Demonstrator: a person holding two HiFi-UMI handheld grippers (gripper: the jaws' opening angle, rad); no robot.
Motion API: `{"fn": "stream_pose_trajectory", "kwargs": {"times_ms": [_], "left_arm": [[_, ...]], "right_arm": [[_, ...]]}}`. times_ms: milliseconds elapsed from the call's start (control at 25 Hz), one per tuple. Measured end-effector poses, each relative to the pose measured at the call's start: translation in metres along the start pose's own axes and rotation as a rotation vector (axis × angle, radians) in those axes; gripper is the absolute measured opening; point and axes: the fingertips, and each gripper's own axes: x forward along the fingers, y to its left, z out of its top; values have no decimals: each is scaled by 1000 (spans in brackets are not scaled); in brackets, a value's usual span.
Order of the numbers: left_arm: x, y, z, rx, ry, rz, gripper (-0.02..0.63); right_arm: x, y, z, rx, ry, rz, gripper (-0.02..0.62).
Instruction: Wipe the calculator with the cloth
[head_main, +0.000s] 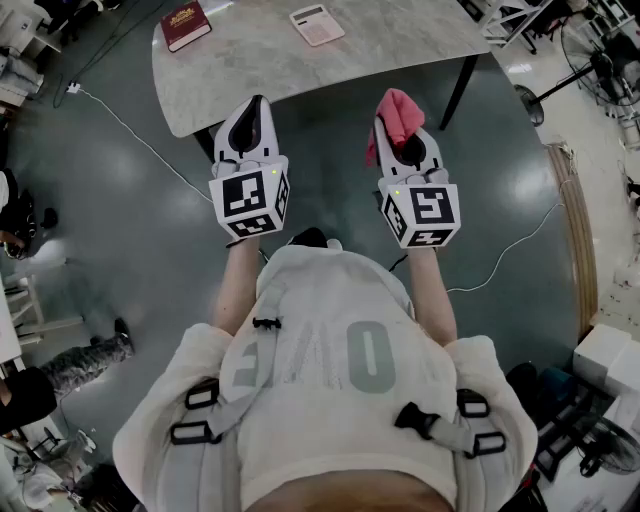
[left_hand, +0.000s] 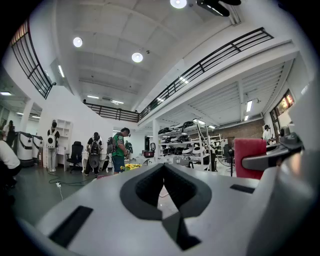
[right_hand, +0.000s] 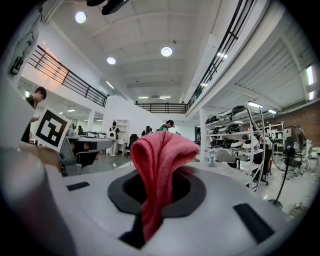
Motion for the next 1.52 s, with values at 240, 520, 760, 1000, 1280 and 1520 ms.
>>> {"fn": "stream_pose_trajectory", "kwargs": {"times_ms": [240,520,760,1000,1280,1520], "left_arm": [[3,4,1,-3,-4,-3,20],[7,6,-1,1,14,-9,20],[5,16,-10,-88,30,12,20],[43,30,-7,-107,-23,24,20],[108,41,5,-131,-52,29,20],[187,57,4,-117,-44,24,21]], "right_arm": [[5,8,-7,14,15,19,52],[7,7,-11,35,25,22,52],[14,5,-13,18,48,48,52],[39,-18,-23,26,54,37,54],[89,-65,-13,32,41,8,54],[157,-105,-4,42,43,-21,54]]}}
